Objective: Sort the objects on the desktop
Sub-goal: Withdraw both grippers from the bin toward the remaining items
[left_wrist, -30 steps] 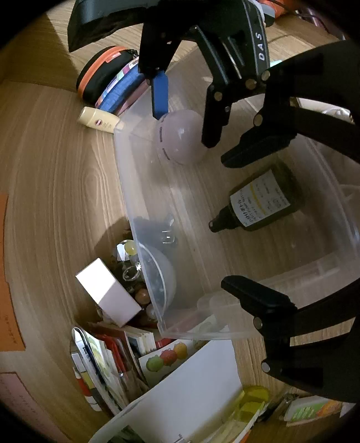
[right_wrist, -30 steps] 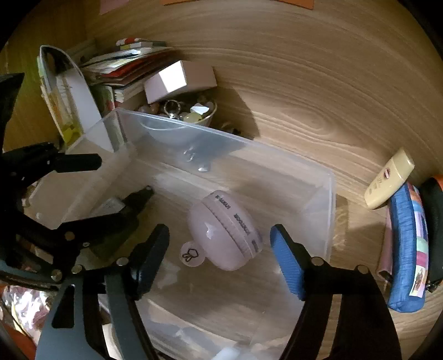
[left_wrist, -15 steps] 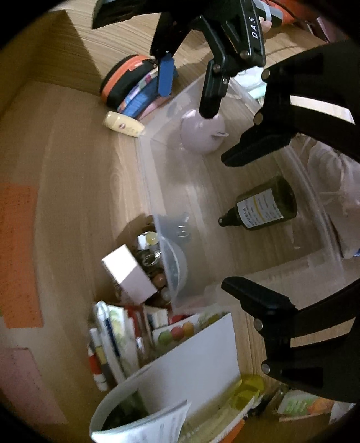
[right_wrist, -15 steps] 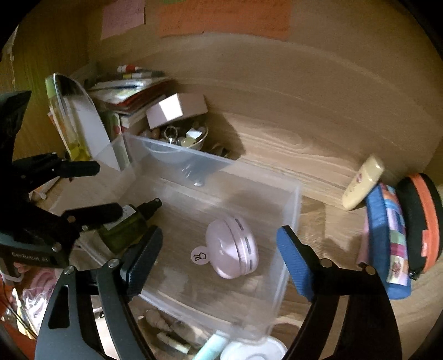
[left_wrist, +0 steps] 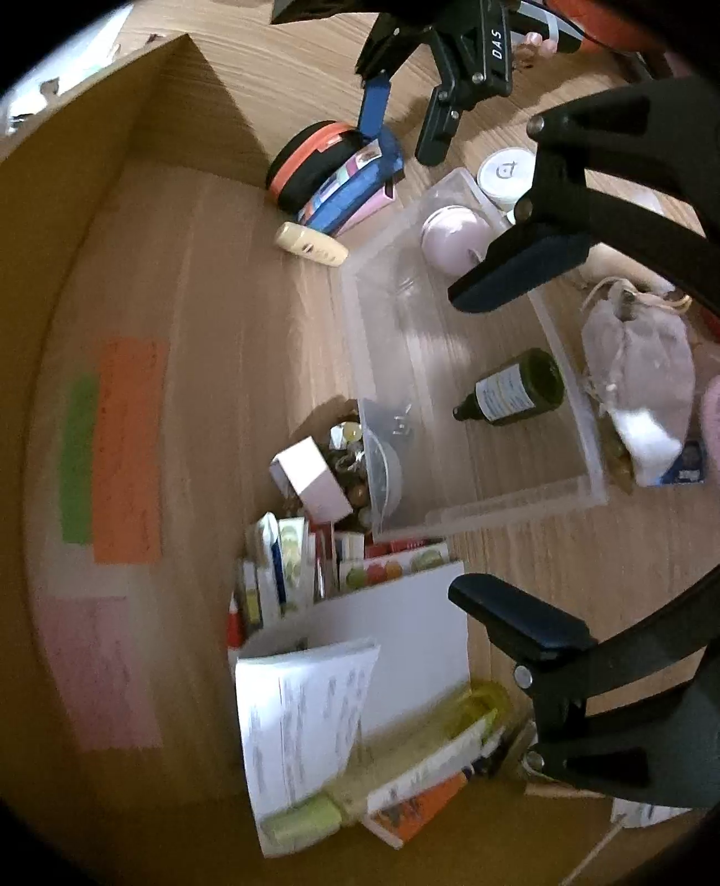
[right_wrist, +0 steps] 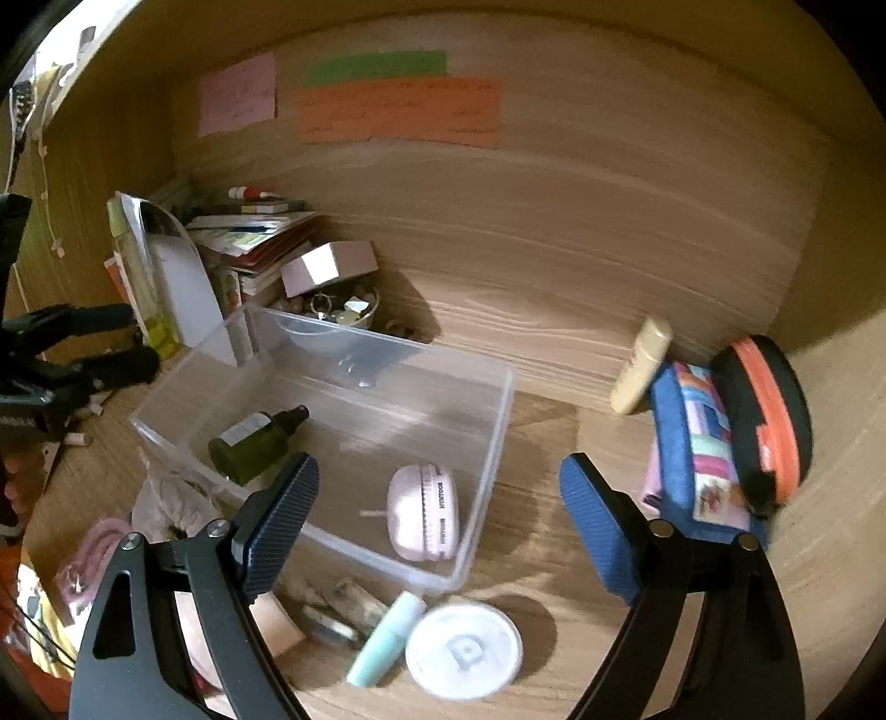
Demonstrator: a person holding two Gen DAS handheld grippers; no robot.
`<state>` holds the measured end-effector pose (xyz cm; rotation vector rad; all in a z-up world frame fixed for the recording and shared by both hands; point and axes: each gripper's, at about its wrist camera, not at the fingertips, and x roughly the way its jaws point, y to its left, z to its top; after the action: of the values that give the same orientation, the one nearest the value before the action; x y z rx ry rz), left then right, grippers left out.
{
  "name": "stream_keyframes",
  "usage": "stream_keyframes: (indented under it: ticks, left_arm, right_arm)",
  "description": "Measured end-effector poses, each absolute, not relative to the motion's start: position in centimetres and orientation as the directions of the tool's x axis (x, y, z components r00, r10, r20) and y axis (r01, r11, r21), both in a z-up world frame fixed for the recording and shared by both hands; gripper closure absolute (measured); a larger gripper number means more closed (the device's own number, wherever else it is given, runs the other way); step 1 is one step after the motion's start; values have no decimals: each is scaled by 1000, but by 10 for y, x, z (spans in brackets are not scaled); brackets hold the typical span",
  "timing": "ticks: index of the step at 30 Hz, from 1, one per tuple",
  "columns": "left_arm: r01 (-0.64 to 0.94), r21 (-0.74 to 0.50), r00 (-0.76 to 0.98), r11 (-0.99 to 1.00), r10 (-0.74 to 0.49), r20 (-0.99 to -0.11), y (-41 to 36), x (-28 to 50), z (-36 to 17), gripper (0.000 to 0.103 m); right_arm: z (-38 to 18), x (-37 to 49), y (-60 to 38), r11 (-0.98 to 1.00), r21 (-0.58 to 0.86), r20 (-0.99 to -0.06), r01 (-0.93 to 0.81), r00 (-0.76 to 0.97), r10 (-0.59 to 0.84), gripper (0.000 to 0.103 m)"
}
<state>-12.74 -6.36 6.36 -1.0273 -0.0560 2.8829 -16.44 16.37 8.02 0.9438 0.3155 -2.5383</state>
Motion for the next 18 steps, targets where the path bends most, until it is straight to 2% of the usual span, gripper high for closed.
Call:
stream_keyframes:
  ticks: [10,18]
  left_arm:
    - [-23,-46,-775,-999,47,-631,-76,-85,59,5]
    - [4,-53,-730,-999,33,-683,-82,-59,28,5]
  right_arm:
    - [75,-139,184,-901,-76,-667,428,-693,-273,15]
    - [54,-126,200,-916,-72,-699,395,-675,-236,15]
